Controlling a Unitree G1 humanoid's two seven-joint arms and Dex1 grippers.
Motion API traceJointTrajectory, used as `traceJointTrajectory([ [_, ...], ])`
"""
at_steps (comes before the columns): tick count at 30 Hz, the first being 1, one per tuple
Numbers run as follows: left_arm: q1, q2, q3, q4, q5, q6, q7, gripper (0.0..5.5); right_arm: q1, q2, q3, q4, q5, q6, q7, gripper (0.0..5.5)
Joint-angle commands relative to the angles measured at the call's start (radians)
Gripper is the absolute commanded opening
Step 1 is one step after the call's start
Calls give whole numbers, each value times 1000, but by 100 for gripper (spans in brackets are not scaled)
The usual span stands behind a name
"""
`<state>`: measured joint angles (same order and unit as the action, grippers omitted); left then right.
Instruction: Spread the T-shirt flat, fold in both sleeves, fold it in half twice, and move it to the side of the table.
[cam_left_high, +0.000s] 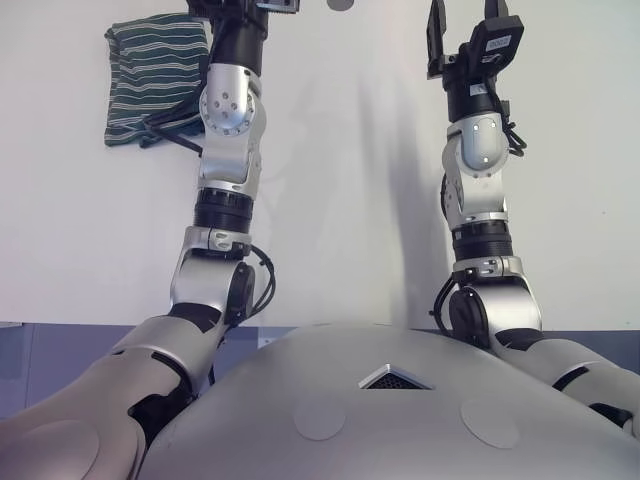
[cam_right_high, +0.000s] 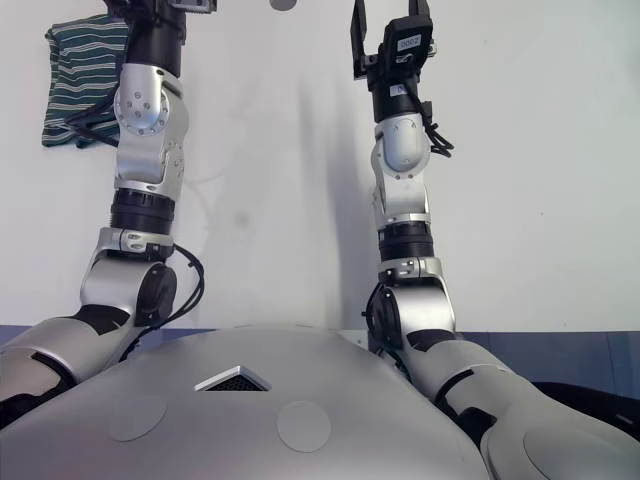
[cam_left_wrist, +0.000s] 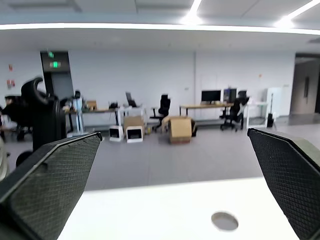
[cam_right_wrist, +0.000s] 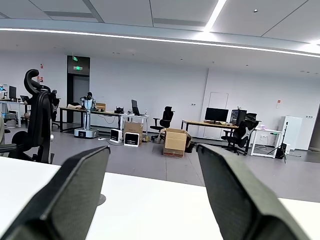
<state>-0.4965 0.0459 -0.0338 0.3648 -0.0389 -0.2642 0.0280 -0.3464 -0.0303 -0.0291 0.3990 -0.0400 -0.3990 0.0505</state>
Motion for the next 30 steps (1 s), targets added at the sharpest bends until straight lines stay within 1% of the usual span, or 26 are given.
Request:
traceJointTrajectory([
  [1,-12,7,-5,28,44,64,4,537,-32,-15,-2,32,-2,-4,-4,323],
  [3,3,-2,-1,24,54,103,16,537,-29,-24,0,28,1,-3,12,323],
  [5,19,-24,9,16,18,123,-8,537,-30,-27,-3,25,16,20,24,323],
  [8,17,-36,12,16,1,114,-32,537,-41,-20,-16,20,57,42,40,323],
  [13,-28,-37,11,21,-12,95,-85,537,-47,-1,4,14,8,6,-21,323],
  [19,-41,-54,8,30,-11,66,-107,537,-59,3,-1,19,11,0,-26,323],
  [30,-46,-74,-24,15,1,70,-144,537,-56,14,-4,6,14,8,-34,323],
])
